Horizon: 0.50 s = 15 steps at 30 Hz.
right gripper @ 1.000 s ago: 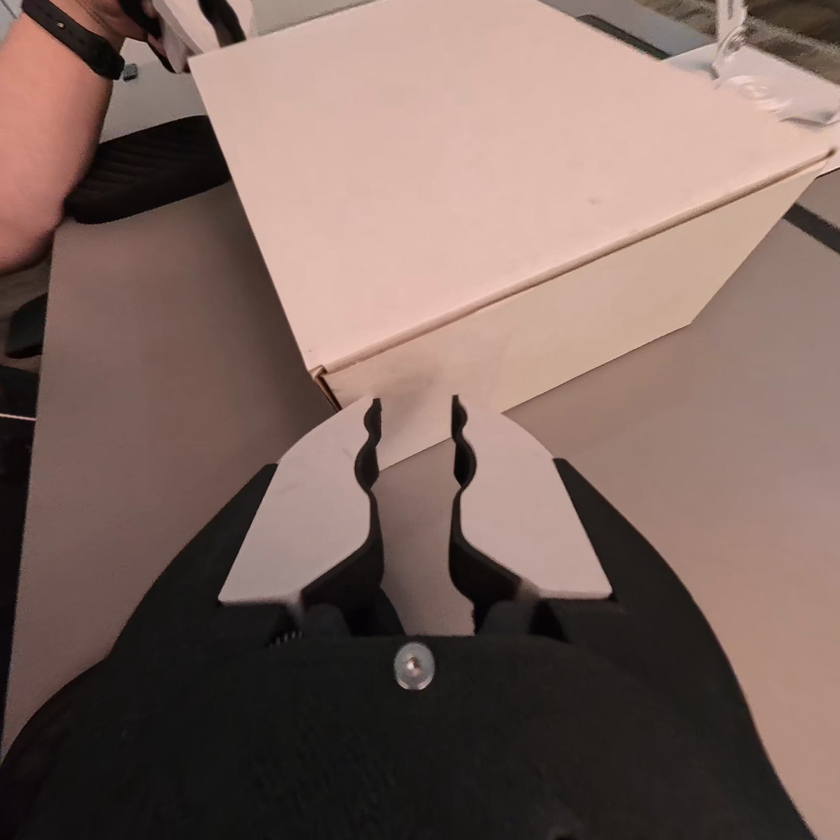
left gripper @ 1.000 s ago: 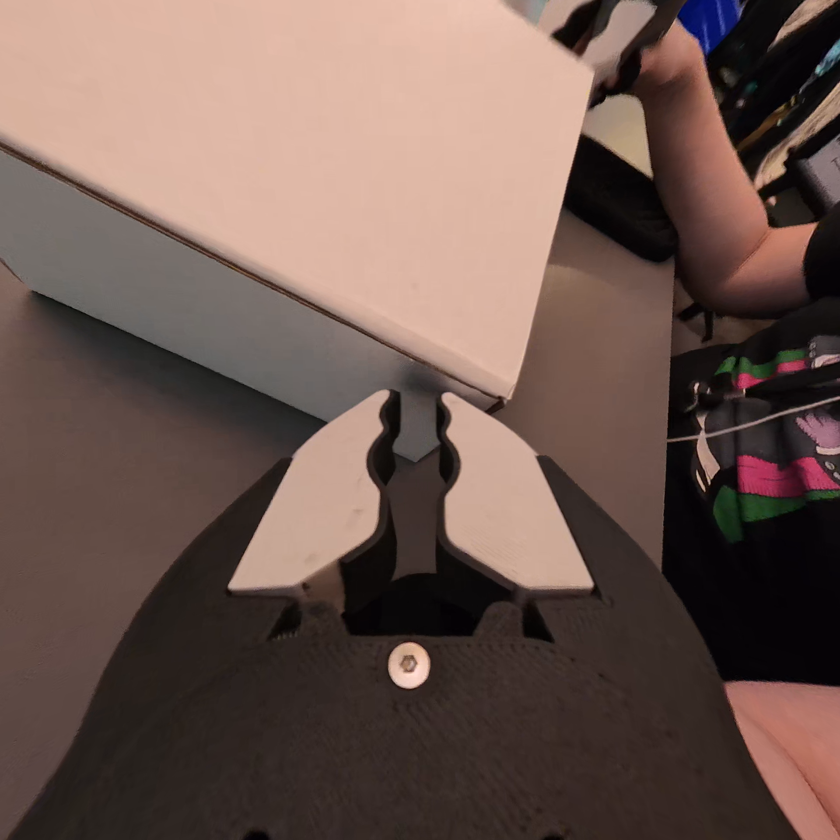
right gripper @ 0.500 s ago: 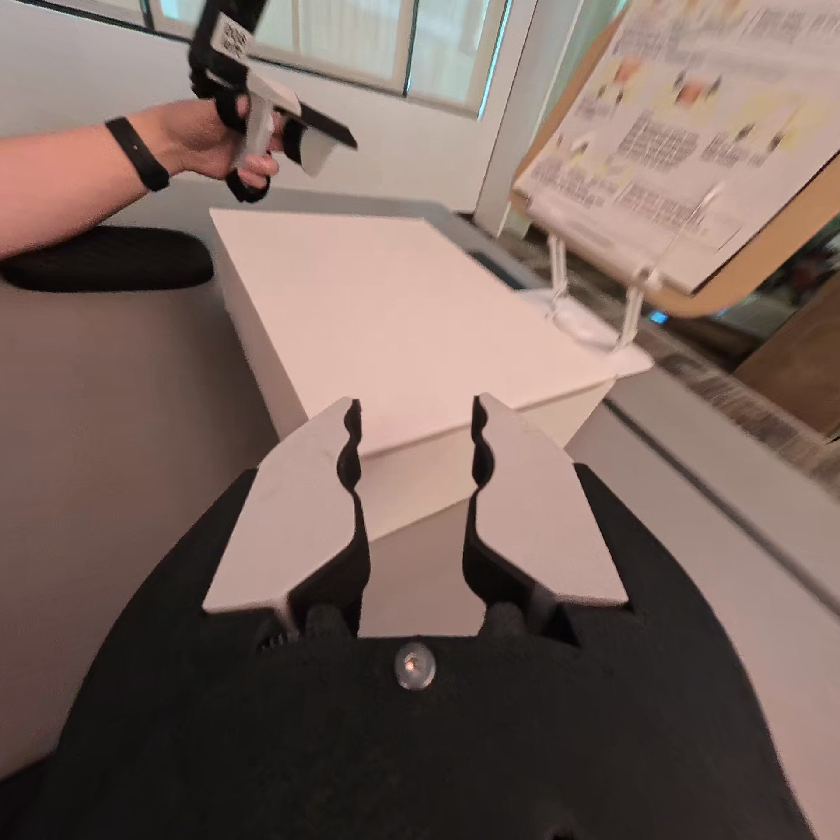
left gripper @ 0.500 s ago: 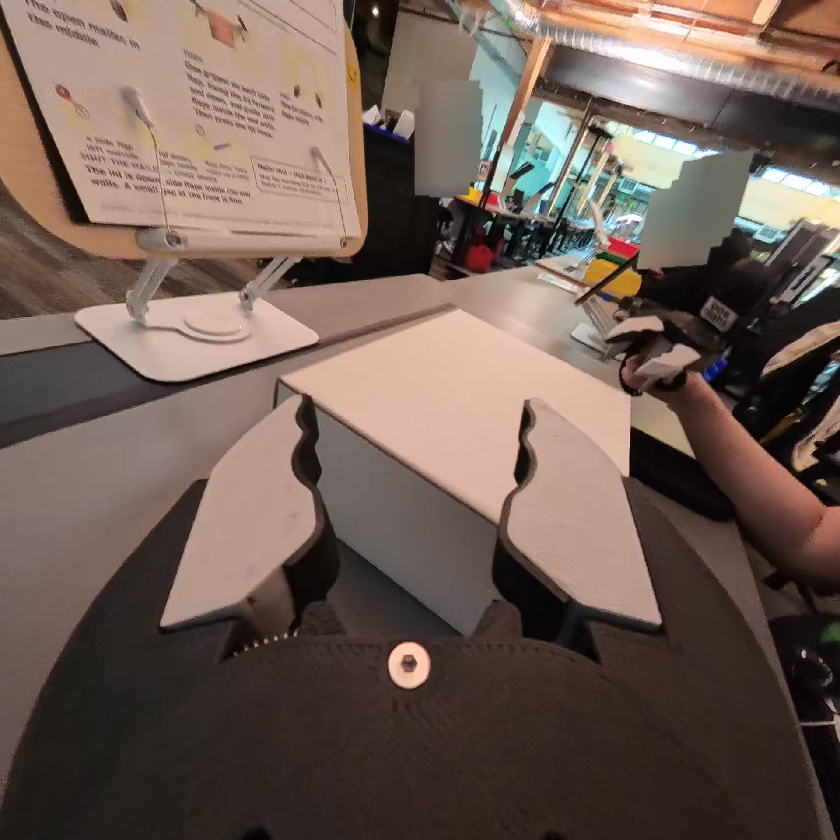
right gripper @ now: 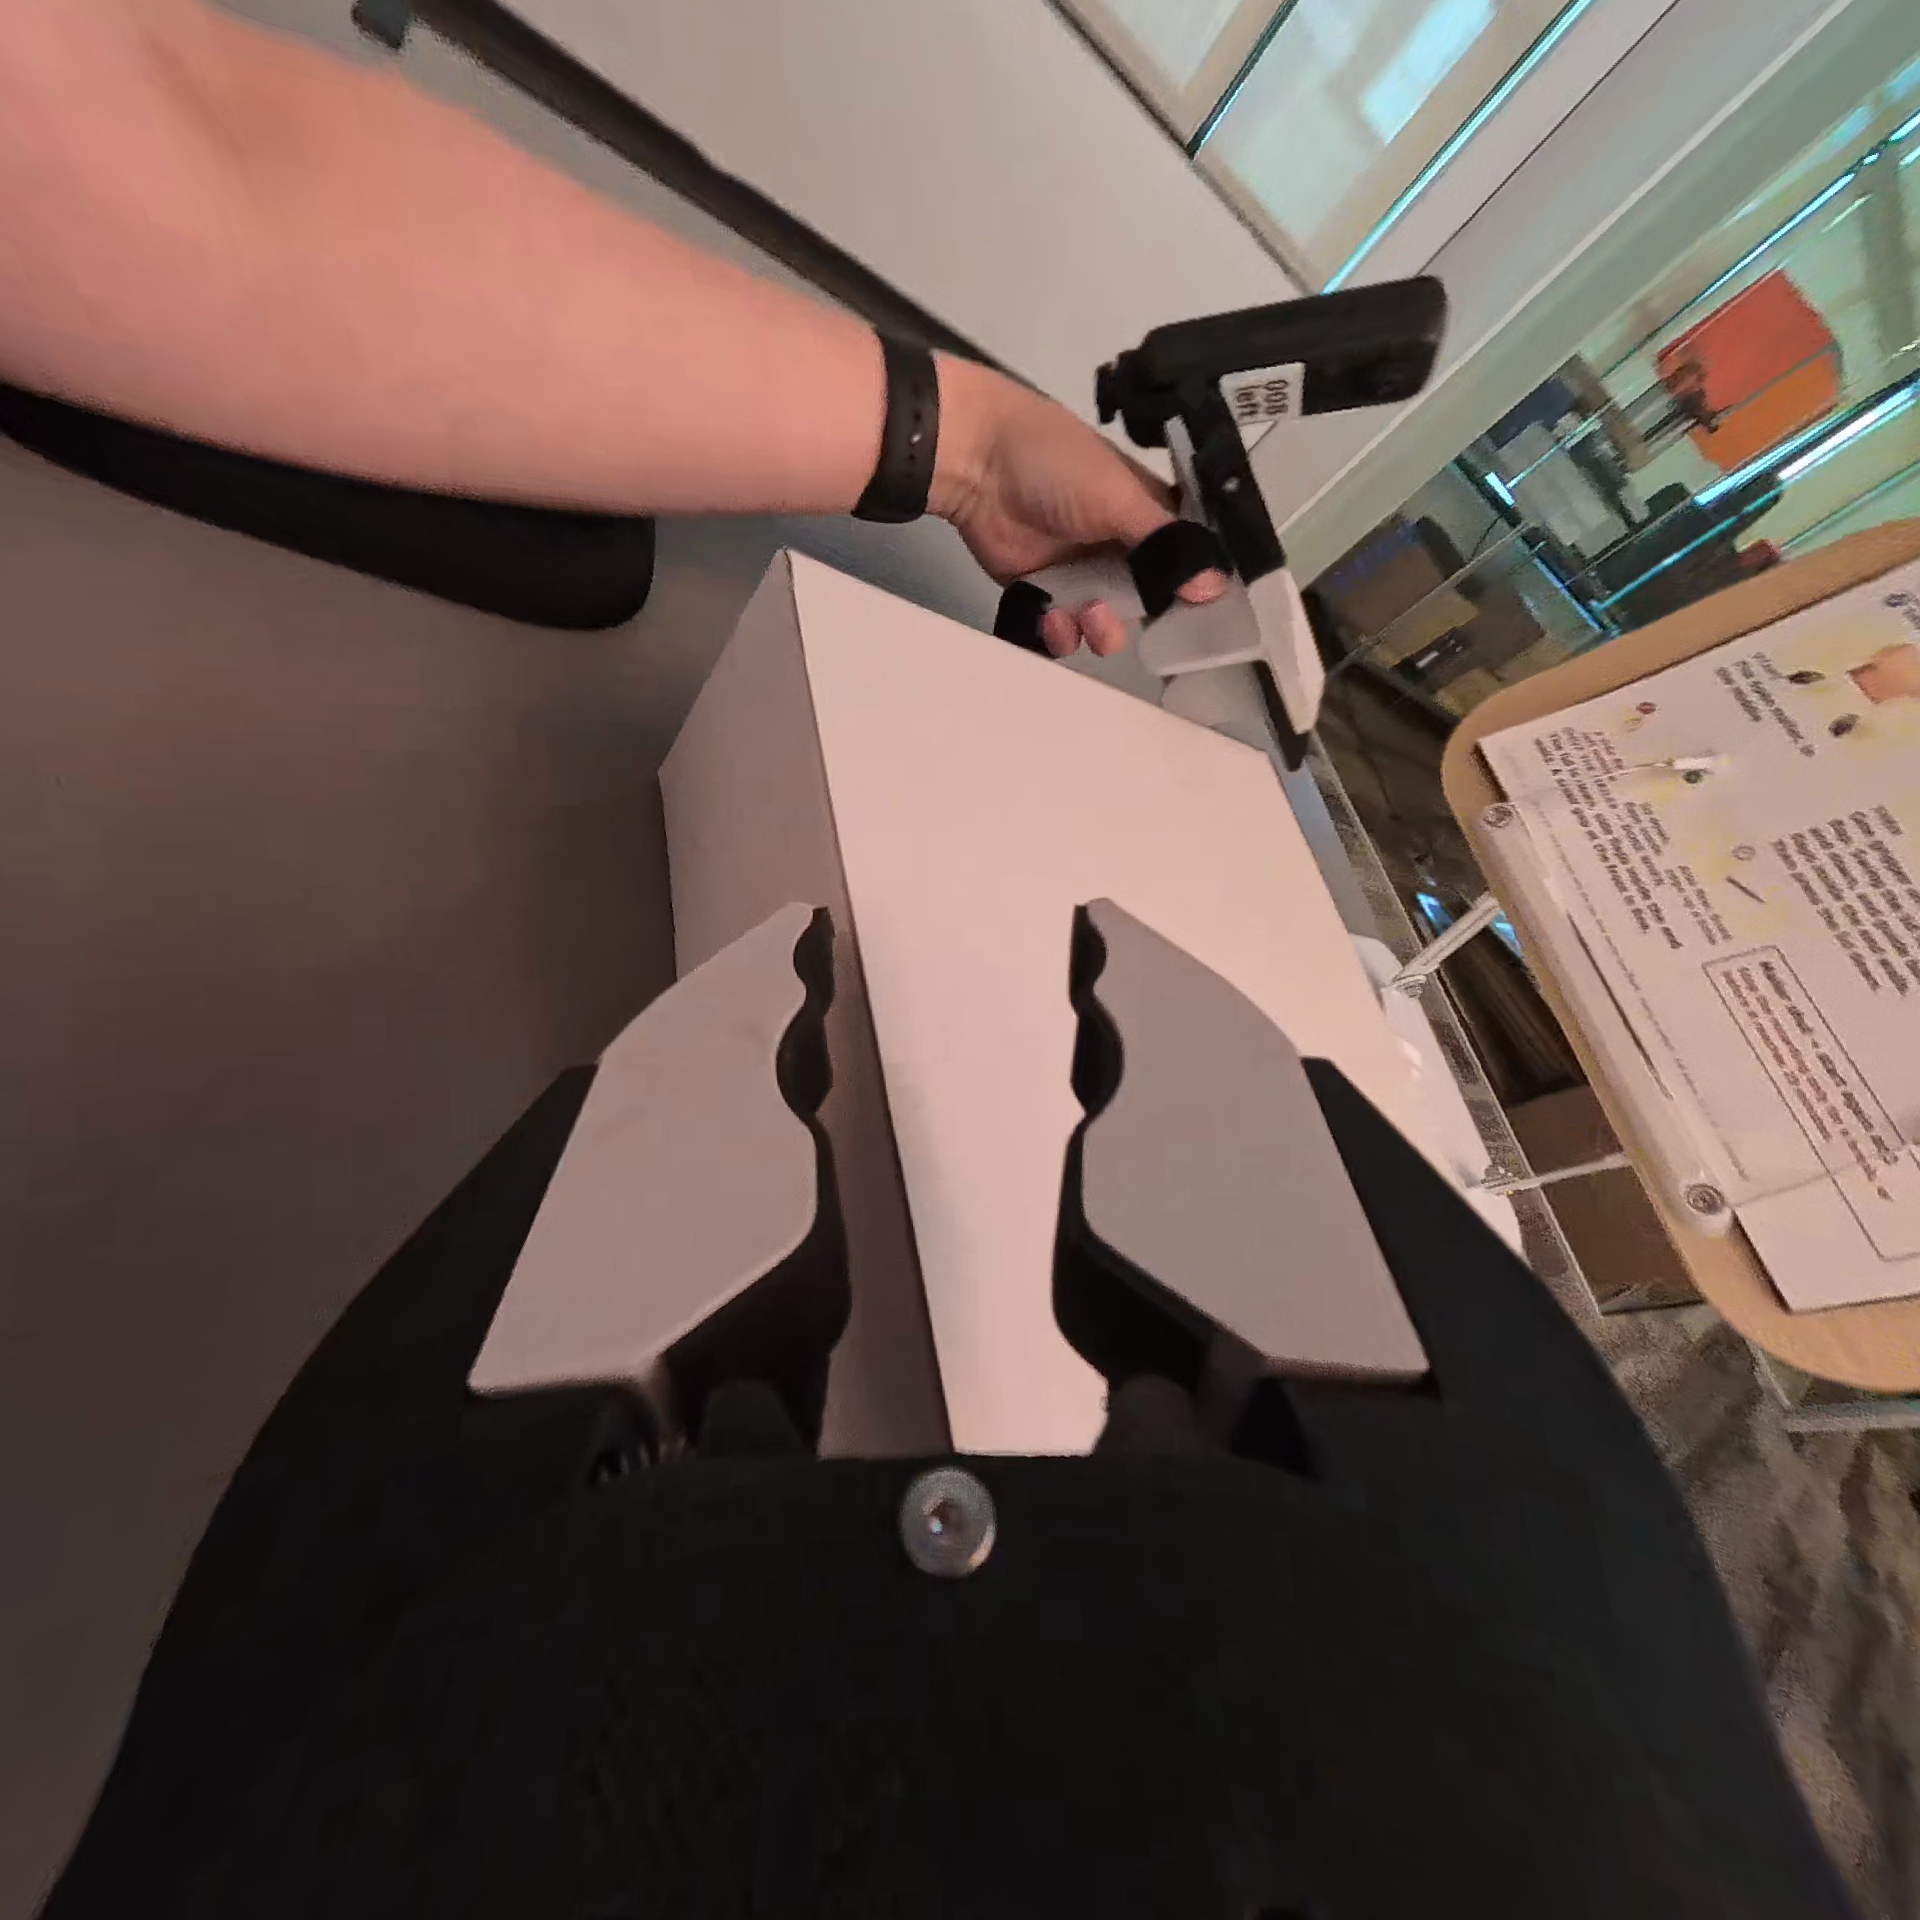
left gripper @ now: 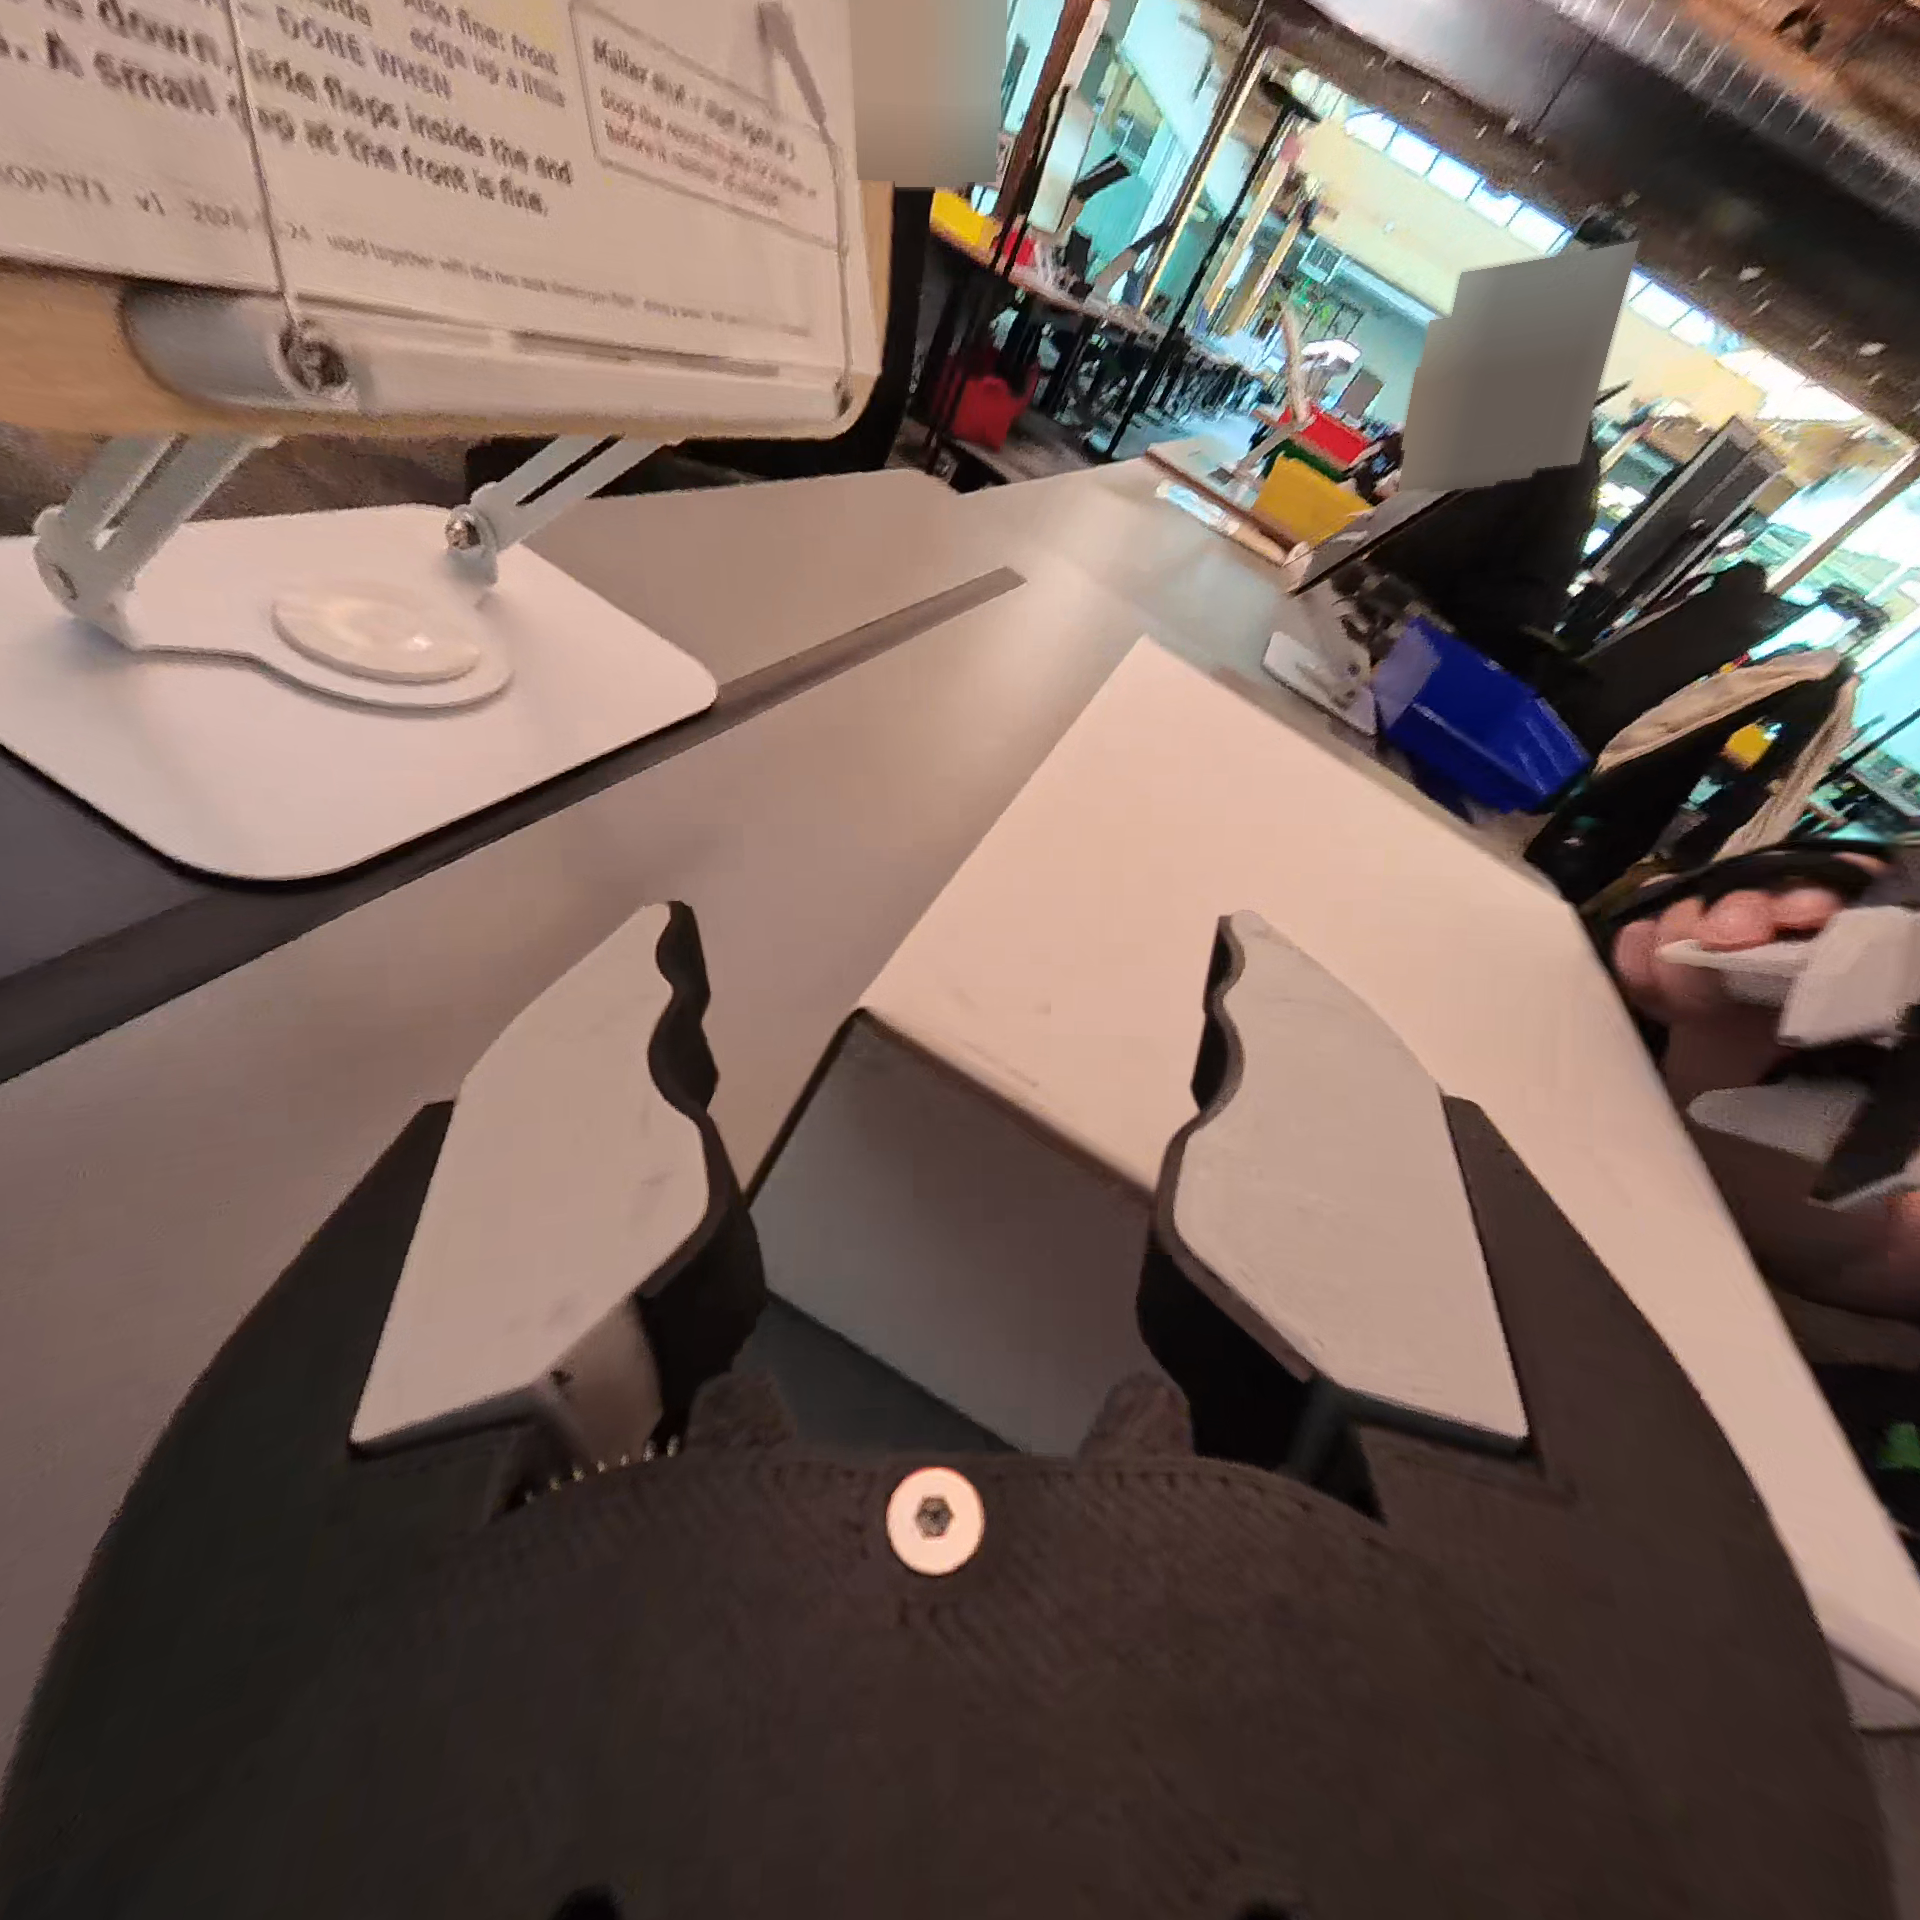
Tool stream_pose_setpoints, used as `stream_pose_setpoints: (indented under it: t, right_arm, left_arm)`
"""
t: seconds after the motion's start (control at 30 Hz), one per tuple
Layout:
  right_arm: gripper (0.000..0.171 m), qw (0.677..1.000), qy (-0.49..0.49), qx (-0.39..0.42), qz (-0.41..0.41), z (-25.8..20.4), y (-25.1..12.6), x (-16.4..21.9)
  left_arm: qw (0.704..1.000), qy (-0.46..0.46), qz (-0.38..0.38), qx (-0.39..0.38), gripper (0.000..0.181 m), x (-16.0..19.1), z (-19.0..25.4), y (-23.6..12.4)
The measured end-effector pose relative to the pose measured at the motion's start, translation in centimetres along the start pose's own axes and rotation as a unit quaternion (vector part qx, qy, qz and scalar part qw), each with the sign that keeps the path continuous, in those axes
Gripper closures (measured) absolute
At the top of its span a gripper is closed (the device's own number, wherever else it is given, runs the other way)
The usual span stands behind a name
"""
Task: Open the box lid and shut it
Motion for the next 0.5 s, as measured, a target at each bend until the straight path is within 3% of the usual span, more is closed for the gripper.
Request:
stream_pose_setpoints:
  t: [0.03,0.27,0.33,0.4,0.5]
  right_arm:
    - [0.129,1.0,-0.006,-0.006,-0.007,-0.1,0.5,-0.2]
    - [0.146,0.995,-0.043,-0.014,-0.085,-1.1,2.1,0.2]
    - [0.149,0.995,-0.043,-0.011,-0.088,-1.3,2.2,0.3]
    - [0.153,0.995,-0.049,0.004,-0.081,-1.1,2.1,0.1]
    - [0.153,0.995,-0.055,-0.003,-0.084,-1.3,2.2,0.2]
  left_arm:
    - [1.0,-0.002,-0.007,0.005,0.09,0.2,-0.1,0.2]
    - [0.999,0.007,-0.036,0.036,0.094,0.6,-0.4,1.6]
    - [0.998,-0.003,-0.037,0.059,0.1,0.7,-0.5,1.7]
    - [0.996,-0.002,-0.054,0.076,0.12,1.1,-0.4,1.8]
    - [0.995,0.004,-0.054,0.08,0.122,1.3,-0.4,1.8]
Point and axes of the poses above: each gripper's, where its closed fingertips meet, y out along the fingers, x out of its underside, z = x × y across the jaws, the point moved 6 cm from there along -y, back along the fingers, and after that the axes turned 10 degrees about -y, right-handed, at the moved point
